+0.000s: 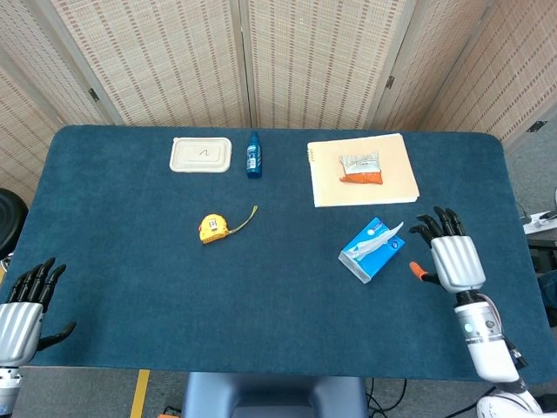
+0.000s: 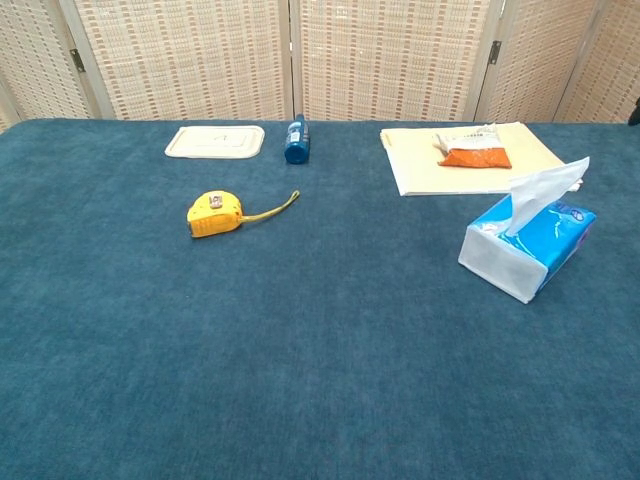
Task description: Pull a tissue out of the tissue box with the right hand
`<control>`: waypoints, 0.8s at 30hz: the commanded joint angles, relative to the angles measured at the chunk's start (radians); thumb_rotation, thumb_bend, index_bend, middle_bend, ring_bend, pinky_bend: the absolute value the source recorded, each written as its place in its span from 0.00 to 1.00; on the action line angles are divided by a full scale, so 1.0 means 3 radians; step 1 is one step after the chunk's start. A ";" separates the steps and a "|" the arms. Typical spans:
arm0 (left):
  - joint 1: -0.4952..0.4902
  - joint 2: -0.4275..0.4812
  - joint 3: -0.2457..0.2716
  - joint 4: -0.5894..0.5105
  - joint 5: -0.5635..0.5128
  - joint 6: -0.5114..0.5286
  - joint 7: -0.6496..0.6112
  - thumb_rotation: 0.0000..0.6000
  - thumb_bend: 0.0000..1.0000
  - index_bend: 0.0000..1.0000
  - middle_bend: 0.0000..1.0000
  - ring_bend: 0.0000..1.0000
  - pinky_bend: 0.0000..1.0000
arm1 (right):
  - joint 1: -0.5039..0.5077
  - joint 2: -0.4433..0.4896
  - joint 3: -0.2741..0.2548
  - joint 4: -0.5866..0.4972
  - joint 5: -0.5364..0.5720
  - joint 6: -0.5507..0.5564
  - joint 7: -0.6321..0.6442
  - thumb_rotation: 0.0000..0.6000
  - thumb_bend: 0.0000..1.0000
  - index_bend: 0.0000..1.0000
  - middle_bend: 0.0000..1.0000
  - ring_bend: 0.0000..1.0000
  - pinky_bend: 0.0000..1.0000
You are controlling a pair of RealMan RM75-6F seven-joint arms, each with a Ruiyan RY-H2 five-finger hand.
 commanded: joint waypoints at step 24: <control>-0.0018 0.0004 0.0006 0.0034 0.0007 -0.0019 -0.0108 1.00 0.24 0.00 0.00 0.00 0.14 | 0.0656 -0.0658 0.0100 0.0671 0.0861 -0.0506 -0.0303 1.00 0.34 0.54 0.33 0.00 0.00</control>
